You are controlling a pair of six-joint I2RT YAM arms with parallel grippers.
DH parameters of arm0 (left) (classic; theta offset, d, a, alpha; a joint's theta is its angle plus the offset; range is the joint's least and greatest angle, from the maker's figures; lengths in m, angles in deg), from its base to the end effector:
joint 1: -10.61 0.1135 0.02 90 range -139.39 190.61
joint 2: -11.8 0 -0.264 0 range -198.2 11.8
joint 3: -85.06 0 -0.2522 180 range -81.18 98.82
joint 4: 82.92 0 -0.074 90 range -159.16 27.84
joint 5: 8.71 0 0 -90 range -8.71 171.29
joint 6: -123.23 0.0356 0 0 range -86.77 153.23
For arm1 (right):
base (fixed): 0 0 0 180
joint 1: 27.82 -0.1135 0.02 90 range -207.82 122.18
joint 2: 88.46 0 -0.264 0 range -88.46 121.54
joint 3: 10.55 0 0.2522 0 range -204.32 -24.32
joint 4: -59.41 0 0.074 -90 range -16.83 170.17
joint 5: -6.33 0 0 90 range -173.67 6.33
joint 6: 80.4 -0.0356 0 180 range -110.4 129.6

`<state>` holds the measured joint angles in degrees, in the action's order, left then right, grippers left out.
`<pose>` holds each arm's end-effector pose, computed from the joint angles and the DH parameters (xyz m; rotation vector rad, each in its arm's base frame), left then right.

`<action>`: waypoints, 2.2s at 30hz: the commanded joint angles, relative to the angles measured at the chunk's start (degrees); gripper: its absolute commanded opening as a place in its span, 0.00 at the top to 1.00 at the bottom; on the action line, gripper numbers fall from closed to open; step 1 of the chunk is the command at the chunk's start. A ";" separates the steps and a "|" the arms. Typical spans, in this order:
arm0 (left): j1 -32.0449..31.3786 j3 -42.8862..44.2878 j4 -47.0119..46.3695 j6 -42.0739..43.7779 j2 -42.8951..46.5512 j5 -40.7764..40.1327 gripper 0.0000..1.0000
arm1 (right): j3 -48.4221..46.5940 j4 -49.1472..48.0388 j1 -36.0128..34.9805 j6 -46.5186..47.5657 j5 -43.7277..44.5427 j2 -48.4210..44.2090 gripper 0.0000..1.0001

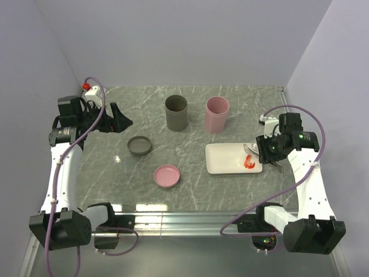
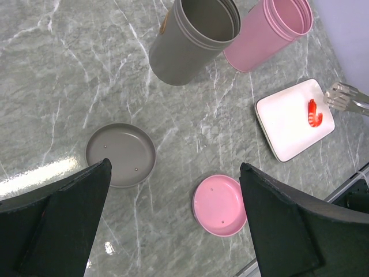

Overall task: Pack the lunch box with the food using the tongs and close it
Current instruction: Pick up the fake food from the plate.

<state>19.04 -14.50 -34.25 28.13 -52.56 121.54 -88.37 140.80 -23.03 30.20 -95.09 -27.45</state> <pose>0.2342 0.0115 0.3669 0.1652 2.0614 -0.7104 0.1802 -0.0080 0.3190 -0.4258 2.6300 0.1278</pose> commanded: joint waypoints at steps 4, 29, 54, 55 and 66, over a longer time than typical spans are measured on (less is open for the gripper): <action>0.10 0.48 -2.04 1.24 1.34 0.88 0.01 | 1.74 -1.98 0.65 -3.46 2.98 1.91 0.50; 0.01 -1.37 -3.01 2.47 1.69 -0.26 0.01 | 2.71 -2.25 1.27 -2.67 -2.20 9.47 0.49; 0.01 -0.49 -3.36 1.59 0.90 0.27 0.01 | -4.85 2.75 1.27 -0.21 -8.61 7.10 0.99; 0.01 -0.58 -3.54 1.41 0.81 0.36 0.01 | -5.38 3.03 1.27 0.14 -10.36 6.67 1.00; 0.01 -0.40 -4.51 -0.34 -0.85 2.20 0.01 | -26.37 5.05 -2.07 -0.38 -22.06 11.13 1.00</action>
<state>19.04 -15.73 -36.02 28.89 -53.00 122.00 -108.56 146.75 -23.40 30.00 -111.57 -17.97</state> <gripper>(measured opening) 0.995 0.328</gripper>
